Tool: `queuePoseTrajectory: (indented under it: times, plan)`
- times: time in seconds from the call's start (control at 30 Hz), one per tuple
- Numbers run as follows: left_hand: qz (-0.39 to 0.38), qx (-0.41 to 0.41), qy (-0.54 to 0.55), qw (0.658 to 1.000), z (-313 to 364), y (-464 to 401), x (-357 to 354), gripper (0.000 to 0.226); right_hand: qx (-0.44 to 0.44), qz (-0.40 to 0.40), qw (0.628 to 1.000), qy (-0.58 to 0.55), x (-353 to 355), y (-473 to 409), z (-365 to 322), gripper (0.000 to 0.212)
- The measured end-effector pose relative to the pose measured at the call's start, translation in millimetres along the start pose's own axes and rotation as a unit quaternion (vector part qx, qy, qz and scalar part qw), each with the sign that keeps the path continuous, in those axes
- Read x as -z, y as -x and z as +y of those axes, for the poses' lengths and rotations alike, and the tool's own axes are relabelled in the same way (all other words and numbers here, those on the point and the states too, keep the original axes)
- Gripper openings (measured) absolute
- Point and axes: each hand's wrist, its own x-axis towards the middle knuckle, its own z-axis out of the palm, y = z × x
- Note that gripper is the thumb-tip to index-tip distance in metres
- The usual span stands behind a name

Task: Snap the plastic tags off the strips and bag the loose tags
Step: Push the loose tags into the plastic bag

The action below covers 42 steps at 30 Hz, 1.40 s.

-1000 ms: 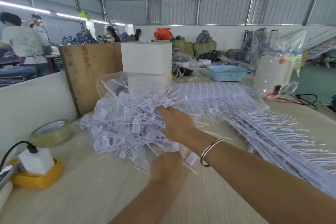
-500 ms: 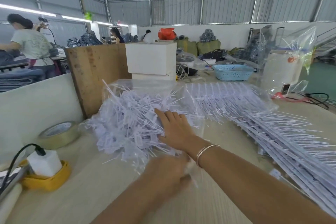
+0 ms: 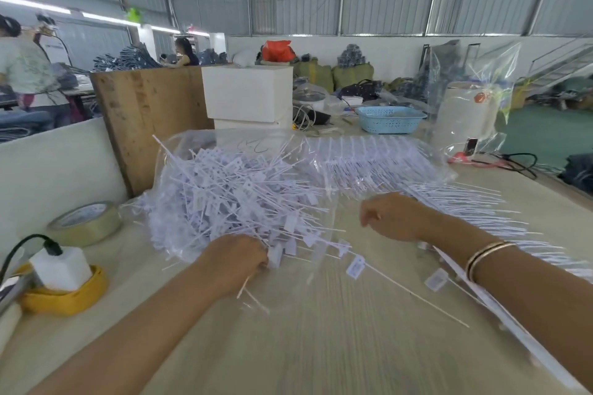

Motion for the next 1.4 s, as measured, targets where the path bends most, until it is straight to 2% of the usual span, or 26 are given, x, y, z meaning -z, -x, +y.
queuePoseTrajectory:
  times: [0.07, 0.13, 0.2, 0.27, 0.33, 0.4, 0.47, 0.53, 0.63, 0.7, 0.77, 0.83, 0.93, 1.0, 1.1, 1.17, 1.2, 1.27, 1.33, 1.37, 1.4]
  plan:
    - [-0.045, -0.027, 0.013, 0.999, -6, 1, 5, 0.032, -0.056, -0.142, 0.983, 0.099, -6, 9, 4, 0.029]
    - [-0.090, -0.016, 0.059, 0.994, -12, 5, 19, 0.044, -0.084, -0.229, 0.963, 0.112, -19, 16, 1, 0.040]
    - [-0.102, 0.012, 0.072, 0.992, -12, 6, 34, 0.046, -0.071, -0.204, 0.973, 0.085, -34, 22, -5, 0.038]
    - [-0.071, 0.058, 0.079, 0.993, -5, 5, 44, 0.042, -0.025, -0.143, 0.988, 0.060, -50, 27, -16, 0.030]
    - [-0.044, 0.089, 0.084, 0.992, 5, 5, 47, 0.042, -0.002, -0.116, 0.993, 0.027, -58, 29, -24, 0.033]
    - [-0.062, 0.079, 0.044, 0.994, 8, 8, 45, 0.039, -0.046, -0.114, 0.992, -0.004, -44, 29, -18, 0.030]
    - [-0.113, 0.069, 0.001, 0.991, 4, 12, 37, 0.035, -0.115, -0.110, 0.987, 0.036, -19, 34, -2, 0.028]
    - [-0.132, 0.088, 0.019, 0.987, -2, 16, 30, 0.031, -0.167, -0.118, 0.970, 0.130, -1, 45, 17, 0.026]
    - [-0.094, 0.114, 0.065, 0.987, 5, 14, 22, 0.055, -0.212, -0.189, 0.933, 0.222, -5, 60, 24, 0.030]
    - [-0.076, 0.125, 0.046, 0.988, 17, 11, 18, 0.059, -0.225, -0.204, 0.920, 0.246, -15, 60, 22, 0.036]
    - [-0.080, 0.133, 0.024, 0.988, 29, 8, 14, 0.044, -0.211, -0.176, 0.935, 0.223, -22, 55, 18, 0.036]
    - [-0.094, 0.137, 0.003, 0.986, 33, 5, 12, 0.028, -0.190, -0.152, 0.958, 0.154, -31, 48, 11, 0.030]
    - [-0.050, 0.159, -0.056, 0.984, 21, -1, 13, 0.021, -0.146, -0.121, 0.981, 0.033, -49, 32, -8, 0.019]
    - [-0.025, 0.169, -0.113, 0.979, 9, -5, 14, 0.023, -0.110, -0.077, 0.989, -0.065, -58, 22, -21, 0.022]
    - [-0.062, 0.156, -0.147, 0.975, 0, -5, 7, 0.033, -0.102, 0.009, 0.982, -0.158, -65, 14, -34, 0.024]
    - [-0.078, 0.154, -0.133, 0.976, 4, -2, 1, 0.035, -0.125, 0.047, 0.978, -0.159, -68, 15, -36, 0.034]
    - [-0.065, 0.159, -0.119, 0.978, 6, 0, 4, 0.033, -0.142, 0.047, 0.976, -0.157, -68, 18, -36, 0.046]
    - [0.027, 0.161, -0.104, 0.981, 15, 6, 14, 0.027, -0.169, 0.008, 0.981, -0.092, -65, 26, -37, 0.086]
    - [0.147, 0.107, -0.056, 0.982, 30, 9, 18, 0.032, -0.177, -0.042, 0.983, -0.018, -68, 35, -41, 0.120]
    - [0.164, 0.064, -0.014, 0.984, 39, 9, 17, 0.041, -0.178, -0.058, 0.982, -0.005, -72, 38, -45, 0.128]
    - [0.147, 0.025, 0.018, 0.989, 49, 10, 16, 0.048, -0.175, -0.067, 0.982, -0.009, -75, 41, -49, 0.131]
